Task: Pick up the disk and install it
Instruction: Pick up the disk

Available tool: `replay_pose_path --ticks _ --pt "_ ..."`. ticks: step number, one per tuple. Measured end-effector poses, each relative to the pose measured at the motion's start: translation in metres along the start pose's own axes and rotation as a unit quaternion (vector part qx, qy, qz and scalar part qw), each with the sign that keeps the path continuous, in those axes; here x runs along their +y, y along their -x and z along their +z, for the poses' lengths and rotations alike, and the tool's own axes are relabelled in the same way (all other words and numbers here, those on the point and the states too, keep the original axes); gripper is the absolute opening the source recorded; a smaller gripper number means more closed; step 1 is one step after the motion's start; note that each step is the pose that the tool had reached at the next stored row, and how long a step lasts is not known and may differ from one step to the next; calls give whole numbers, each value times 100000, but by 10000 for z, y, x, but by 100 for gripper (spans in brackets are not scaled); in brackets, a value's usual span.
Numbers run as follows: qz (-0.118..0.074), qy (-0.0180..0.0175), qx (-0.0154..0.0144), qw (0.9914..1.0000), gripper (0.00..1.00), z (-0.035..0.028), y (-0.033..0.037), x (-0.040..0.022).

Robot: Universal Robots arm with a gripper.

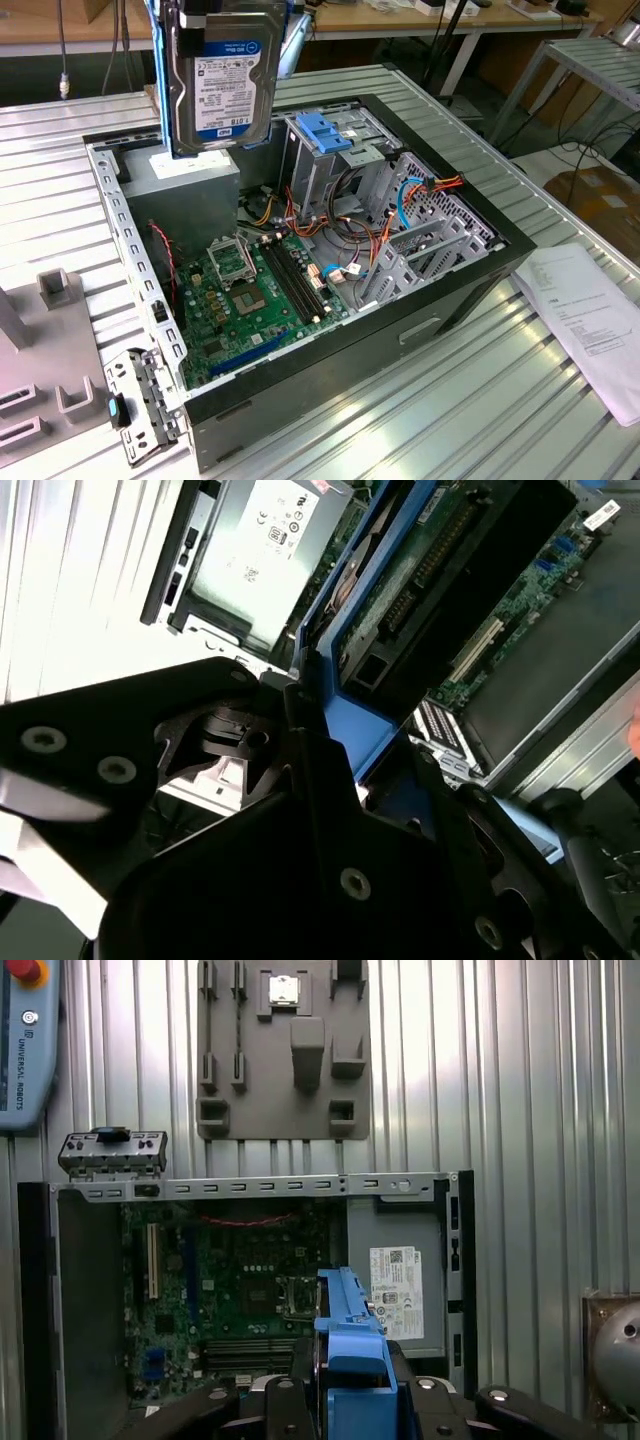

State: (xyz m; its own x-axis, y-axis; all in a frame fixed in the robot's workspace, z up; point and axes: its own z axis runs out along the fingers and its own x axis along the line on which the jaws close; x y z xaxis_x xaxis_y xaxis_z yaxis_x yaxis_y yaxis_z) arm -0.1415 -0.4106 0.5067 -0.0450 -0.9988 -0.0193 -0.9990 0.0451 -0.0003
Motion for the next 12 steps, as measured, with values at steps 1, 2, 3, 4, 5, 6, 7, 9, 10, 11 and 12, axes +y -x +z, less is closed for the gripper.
replay_pose_path --ticks 1,2,3,4,5,6,7,9,10,11,12 --pt "4 -1 -1 100000 37 2 -41 -18" --pt "1 -1 1 100000 37 3 -72 -32" --pt "0 -1 -4 100000 37 4 -103 -46" --pt "1 1 0 100000 37 5 -122 -55" --pt "0 -2 -3 100000 37 6 -135 -60" --pt "3 1 5 100000 37 8 -168 -74" --pt "3 1 5 100000 37 9 -191 -83" --pt "2 -4 1 100000 37 12 -225 -97" --pt "0 -3 2 100000 37 15 -250 -107" --pt "1 -1 5 100000 37 17 -278 -119" --pt "4 1 10 100000 37 20 -316 -138"
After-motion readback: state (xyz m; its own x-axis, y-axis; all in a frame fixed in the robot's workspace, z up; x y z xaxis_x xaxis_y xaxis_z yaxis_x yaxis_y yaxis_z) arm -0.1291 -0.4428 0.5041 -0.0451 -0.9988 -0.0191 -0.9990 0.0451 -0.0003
